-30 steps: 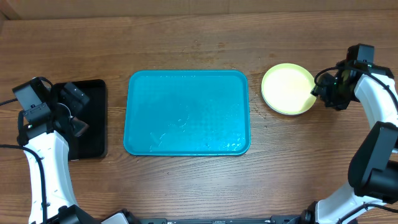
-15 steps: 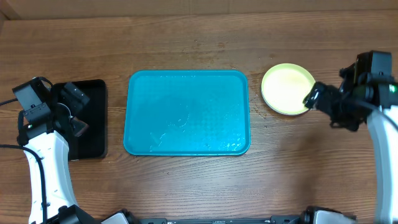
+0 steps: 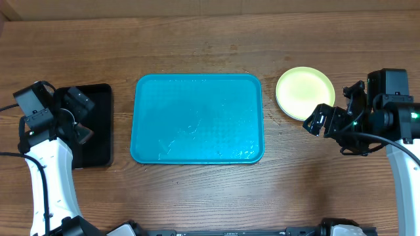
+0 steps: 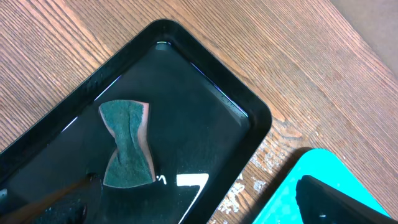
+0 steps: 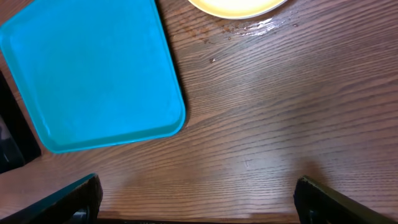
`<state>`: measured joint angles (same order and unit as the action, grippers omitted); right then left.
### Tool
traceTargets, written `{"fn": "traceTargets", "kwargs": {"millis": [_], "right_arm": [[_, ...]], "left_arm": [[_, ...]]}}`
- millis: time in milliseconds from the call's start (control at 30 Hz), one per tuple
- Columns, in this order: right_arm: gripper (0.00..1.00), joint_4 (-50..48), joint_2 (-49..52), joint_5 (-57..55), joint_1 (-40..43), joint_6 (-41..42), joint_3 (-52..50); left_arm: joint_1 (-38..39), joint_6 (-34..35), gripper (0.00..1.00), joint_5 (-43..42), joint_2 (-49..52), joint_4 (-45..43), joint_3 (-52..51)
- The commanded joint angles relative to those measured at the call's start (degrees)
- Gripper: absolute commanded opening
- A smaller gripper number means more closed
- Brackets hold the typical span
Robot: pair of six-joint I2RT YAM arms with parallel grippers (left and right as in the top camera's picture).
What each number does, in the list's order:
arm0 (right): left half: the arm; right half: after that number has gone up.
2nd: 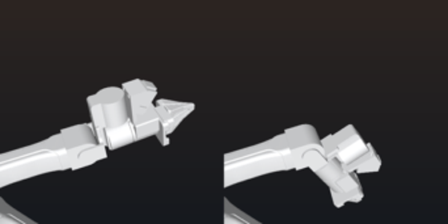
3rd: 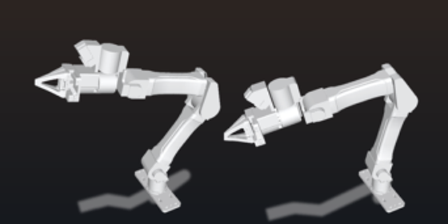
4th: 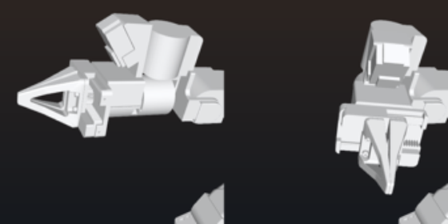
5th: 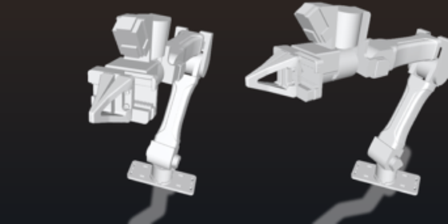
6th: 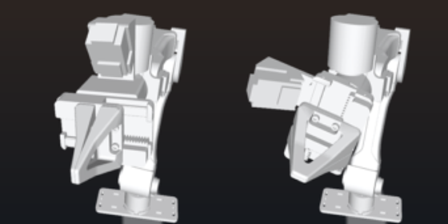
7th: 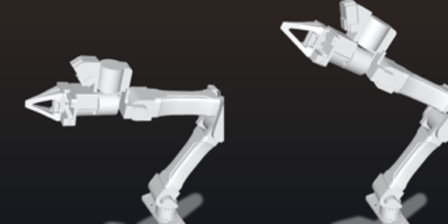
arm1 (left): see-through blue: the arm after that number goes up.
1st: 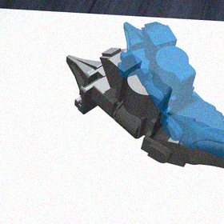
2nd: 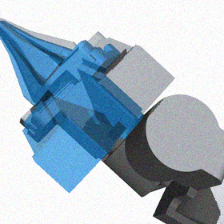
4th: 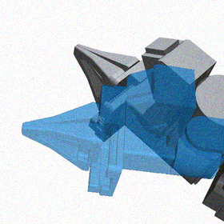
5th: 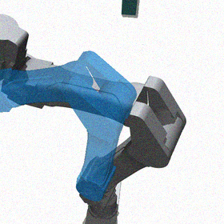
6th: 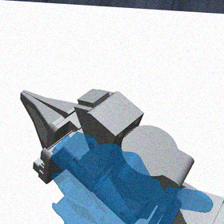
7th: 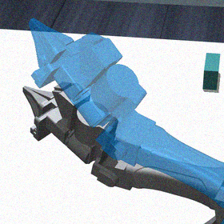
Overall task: Clean dirty plates on tray and stack at the side
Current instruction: 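Open the right gripper and withdraw it down from the stack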
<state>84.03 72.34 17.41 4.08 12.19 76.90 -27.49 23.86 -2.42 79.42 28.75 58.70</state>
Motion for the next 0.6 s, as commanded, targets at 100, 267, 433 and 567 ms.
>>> {"fn": "traceTargets", "kwargs": {"millis": [100,267,433,567], "right_arm": [[1.0,-0.2,-0.2,1.5,-0.6,-0.2,0.0],[1.0,-3.5,0.0,3.3,-0.7,-0.2,-0.2],[1.0,-14.7,-2.3,3.3,-1.1,-0.2,-4.0],[1.0,-30.5,-10.0,3.3,-4.7,-0.2,-15.2]], "left_arm": [[-0.2,0.0,1.0,-0.6,0.2,-0.1,0.3],[-0.2,0.0,1.0,-0.6,0.2,-0.1,0.3],[-0.2,0.0,1.0,-0.6,0.2,-0.1,0.3],[-0.2,0.0,1.0,-0.6,0.2,-0.1,0.3]]}}
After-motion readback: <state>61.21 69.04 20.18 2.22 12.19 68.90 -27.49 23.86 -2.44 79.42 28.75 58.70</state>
